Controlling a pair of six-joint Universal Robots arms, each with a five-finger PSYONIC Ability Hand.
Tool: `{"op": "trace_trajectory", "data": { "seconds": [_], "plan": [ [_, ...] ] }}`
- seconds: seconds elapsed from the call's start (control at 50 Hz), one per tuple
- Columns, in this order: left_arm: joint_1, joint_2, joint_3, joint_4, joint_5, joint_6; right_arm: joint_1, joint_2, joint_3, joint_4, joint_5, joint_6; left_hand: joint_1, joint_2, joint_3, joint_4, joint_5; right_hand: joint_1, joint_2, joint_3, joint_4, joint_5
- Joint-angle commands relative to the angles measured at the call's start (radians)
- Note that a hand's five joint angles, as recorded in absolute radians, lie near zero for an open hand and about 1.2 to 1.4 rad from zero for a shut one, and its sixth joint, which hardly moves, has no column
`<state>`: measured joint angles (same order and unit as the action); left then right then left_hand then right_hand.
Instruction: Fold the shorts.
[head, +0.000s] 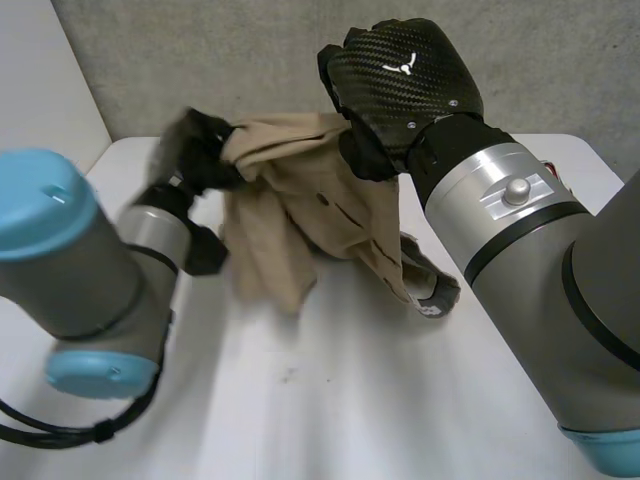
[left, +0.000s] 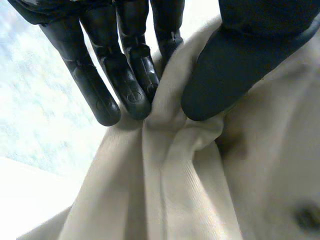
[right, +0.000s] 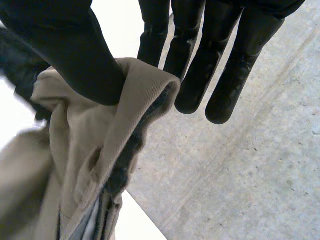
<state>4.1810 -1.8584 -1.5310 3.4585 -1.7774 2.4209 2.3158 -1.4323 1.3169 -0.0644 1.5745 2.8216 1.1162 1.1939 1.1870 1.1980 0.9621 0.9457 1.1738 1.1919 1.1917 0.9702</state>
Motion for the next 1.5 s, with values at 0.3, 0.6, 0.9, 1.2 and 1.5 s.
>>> {"op": "trace_trajectory", "data": {
  "seconds": [0.3, 0.6, 0.9, 1.2, 1.5],
  "plan": [
    [0.171, 0.087, -0.007, -0.274, 0.335, 0.791, -0.079, 0.188, 0.007, 0.058, -0.01, -0.011, 0.28, 0.202, 0.209, 0.198, 0.26, 0.451, 0.222, 0.204, 0.205, 0.252],
    [0.128, -0.107, -0.041, -0.334, 0.21, 0.997, -0.081, 0.369, 0.031, 0.057, -0.007, -0.007, -0.612, -0.689, -0.682, -0.693, -0.632, 0.451, 0.222, 0.204, 0.205, 0.252],
    [0.096, 0.131, -0.31, -0.292, 0.015, 0.78, -0.102, 0.372, 0.07, 0.043, -0.008, -0.001, -0.859, -0.936, -0.93, -0.94, -0.879, 0.451, 0.222, 0.204, 0.205, 0.252],
    [0.323, 0.013, -0.386, -0.108, 0.19, 0.945, -0.124, 0.348, 0.081, 0.044, -0.018, -0.002, -0.624, -0.702, -0.695, -0.706, -0.644, 0.451, 0.222, 0.204, 0.205, 0.252],
    [0.361, -0.142, -0.294, -0.093, 0.242, 0.955, -0.142, 0.339, 0.088, 0.044, -0.019, -0.004, -0.471, -0.549, -0.542, -0.553, -0.492, 0.451, 0.222, 0.204, 0.205, 0.252]
  ]
}}
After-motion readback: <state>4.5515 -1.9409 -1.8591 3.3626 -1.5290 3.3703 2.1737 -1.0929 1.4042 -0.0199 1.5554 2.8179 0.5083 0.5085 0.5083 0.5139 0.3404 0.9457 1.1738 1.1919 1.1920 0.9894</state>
